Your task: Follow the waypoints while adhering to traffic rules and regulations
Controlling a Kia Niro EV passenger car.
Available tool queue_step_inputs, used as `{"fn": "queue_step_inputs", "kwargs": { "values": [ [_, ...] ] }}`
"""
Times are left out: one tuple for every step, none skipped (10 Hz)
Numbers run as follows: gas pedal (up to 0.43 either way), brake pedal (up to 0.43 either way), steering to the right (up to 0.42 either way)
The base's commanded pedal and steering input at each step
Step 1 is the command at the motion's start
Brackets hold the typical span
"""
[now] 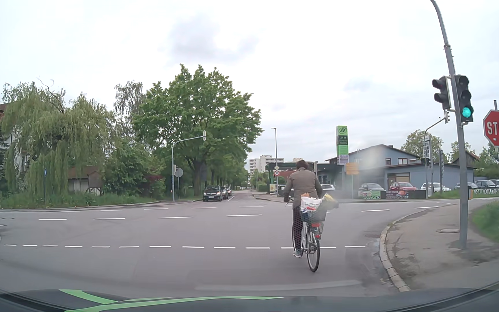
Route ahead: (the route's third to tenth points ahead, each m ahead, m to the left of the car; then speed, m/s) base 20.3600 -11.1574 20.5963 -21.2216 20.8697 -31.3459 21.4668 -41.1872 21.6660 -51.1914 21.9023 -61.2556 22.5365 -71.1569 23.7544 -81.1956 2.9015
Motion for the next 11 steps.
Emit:
{"fn": "queue_step_inputs", "kwargs": {
  "values": [
    [0.000,0.000,-0.003],
    [0.000,0.000,0.000],
    [0.000,0.000,0.004],
    [0.000,0.000,0.008],
    [0.000,0.000,0.013],
    [0.000,0.000,0.020],
    [0.000,0.000,0.027],
    [0.000,0.000,0.036],
    [0.000,0.000,0.051],
    [0.020,0.000,0.067],
    [0.067,0.000,0.080]
  ]
}}
